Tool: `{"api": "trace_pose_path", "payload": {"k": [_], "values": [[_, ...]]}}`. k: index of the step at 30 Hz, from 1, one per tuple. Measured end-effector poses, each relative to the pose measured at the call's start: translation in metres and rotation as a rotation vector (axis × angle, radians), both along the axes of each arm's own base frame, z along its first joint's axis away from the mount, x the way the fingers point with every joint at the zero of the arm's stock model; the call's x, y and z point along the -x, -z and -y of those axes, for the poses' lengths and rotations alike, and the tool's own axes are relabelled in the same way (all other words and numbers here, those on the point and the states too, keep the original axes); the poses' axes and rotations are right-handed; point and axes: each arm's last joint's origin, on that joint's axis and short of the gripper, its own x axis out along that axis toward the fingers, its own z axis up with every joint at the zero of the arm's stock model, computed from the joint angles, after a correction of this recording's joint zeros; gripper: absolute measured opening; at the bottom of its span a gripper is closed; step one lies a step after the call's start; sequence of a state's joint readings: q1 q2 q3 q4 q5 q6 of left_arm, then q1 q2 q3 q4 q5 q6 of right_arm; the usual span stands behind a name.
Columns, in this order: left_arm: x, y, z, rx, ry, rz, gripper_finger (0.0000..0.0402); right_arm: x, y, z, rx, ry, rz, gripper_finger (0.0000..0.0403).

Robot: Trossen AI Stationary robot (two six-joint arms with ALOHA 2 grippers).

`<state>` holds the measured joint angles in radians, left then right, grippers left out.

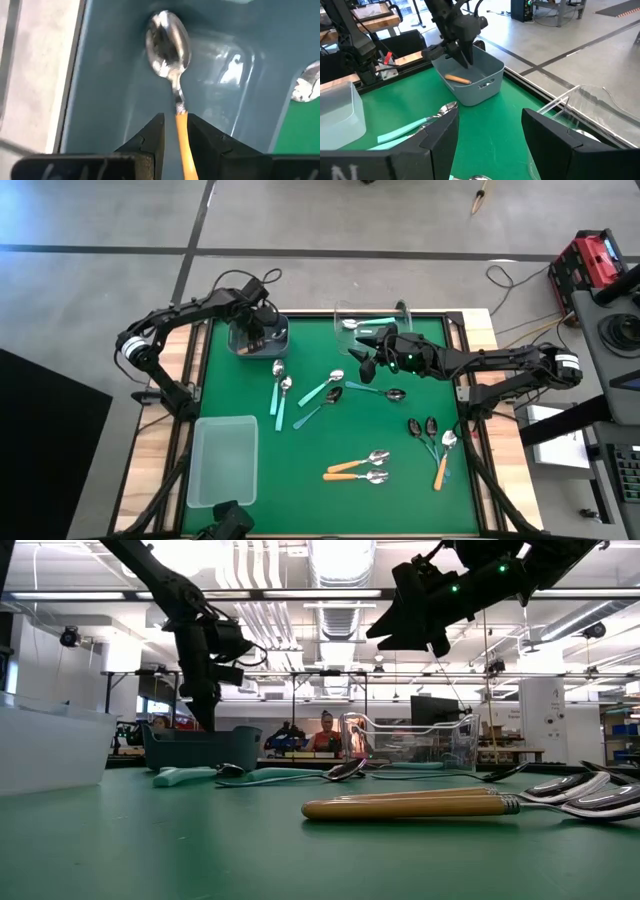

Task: Sort silverware by color (type)
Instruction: Put the dark blue spoon into the white bin

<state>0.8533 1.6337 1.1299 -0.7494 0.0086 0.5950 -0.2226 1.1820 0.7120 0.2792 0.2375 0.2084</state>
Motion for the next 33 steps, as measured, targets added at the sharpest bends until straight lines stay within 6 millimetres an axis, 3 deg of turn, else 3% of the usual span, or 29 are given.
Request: {"api": "trace_pose_path", "payload": {"k": [5, 12, 19, 27, 33], "values": [[0.001, -0.009, 0.001, 0.026, -0.106, 0.014, 0.0065, 0.001, 0.004, 0.000, -0.010, 0.000, -0.039, 0.0208], [0.001, -0.009, 0.002, 0.039, -0.124, 0.030, 0.0065, 0.001, 0.004, 0.000, 0.033, -0.012, -0.060, 0.0208], [-0.005, -0.010, 0.003, 0.113, -0.029, 0.158, 0.0064, 0.003, -0.007, 0.017, 0.050, 0.053, -0.009, 0.0208], [-0.006, -0.009, 0.007, 0.124, -0.193, 0.124, 0.0051, 0.003, -0.019, 0.026, 0.091, 0.074, 0.000, 0.0208], [-0.007, -0.008, 0.008, 0.123, -0.193, 0.112, 0.0070, 0.002, -0.022, 0.027, 0.114, 0.073, 0.001, 0.0208]]}}
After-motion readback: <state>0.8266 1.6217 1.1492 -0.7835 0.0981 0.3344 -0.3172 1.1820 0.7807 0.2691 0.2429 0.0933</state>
